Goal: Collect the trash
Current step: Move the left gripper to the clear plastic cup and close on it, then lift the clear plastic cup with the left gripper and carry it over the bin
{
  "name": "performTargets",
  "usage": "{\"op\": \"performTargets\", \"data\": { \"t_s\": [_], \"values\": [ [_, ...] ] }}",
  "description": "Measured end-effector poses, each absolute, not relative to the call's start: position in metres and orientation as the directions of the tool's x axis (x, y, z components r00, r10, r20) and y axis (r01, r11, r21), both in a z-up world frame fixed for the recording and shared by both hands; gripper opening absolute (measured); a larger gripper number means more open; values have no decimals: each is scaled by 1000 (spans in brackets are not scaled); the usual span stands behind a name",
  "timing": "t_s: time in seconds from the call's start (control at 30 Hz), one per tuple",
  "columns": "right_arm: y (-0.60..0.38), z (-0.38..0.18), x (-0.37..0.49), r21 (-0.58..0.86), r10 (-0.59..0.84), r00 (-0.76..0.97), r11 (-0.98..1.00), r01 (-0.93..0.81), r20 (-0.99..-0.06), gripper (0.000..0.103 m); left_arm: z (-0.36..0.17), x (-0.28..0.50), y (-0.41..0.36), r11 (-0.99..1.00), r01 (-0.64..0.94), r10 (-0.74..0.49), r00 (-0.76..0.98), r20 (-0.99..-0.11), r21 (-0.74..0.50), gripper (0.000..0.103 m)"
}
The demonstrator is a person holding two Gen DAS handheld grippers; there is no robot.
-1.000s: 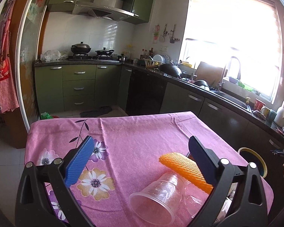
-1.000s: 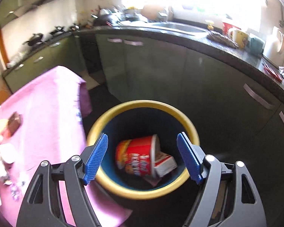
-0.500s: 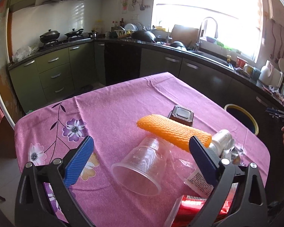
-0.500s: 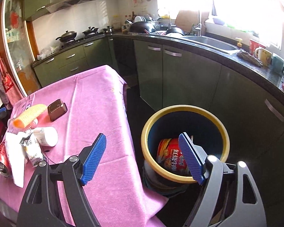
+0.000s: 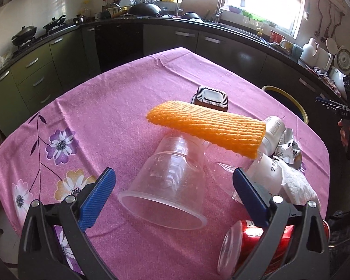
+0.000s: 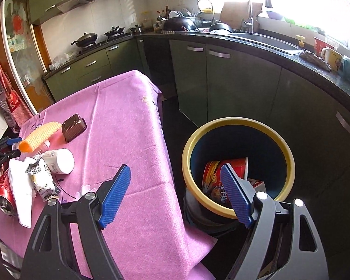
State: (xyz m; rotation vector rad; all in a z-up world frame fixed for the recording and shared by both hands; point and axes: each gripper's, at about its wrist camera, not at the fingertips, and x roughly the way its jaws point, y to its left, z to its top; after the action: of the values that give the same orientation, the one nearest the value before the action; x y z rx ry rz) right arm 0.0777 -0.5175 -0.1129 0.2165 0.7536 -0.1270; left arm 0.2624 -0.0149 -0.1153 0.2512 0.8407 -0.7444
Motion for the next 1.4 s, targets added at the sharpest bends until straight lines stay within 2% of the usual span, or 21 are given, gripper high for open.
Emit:
{"op": "performTargets", "data": {
  "t_s": [0.3,0.37,0.43,0.5,0.87,1.4],
  "values": [
    [-509,-120,87,152,-9,705,975,164,-709,79,-134,274,-1,740,647,-534,399,-745,-183,95],
    [-507,-121,88,152,-4,702,975,160,-712,79,-137,274,0,743,642,-532,396,-749,-189,90],
    [-505,-122,89,152,0,700,976,156,-714,79,-141,276,0,746,637,-530,391,-753,-194,80],
    [-504,-122,90,152,3,699,977,152,-716,79,-143,277,0,749,632,-529,387,-756,-200,76],
    [-500,-123,91,157,16,695,978,140,-719,79,-134,276,3,760,622,-531,428,-731,-188,75],
    [-496,-123,90,169,39,697,978,120,-716,79,-85,251,13,787,606,-493,508,-706,-114,75]
  ]
}}
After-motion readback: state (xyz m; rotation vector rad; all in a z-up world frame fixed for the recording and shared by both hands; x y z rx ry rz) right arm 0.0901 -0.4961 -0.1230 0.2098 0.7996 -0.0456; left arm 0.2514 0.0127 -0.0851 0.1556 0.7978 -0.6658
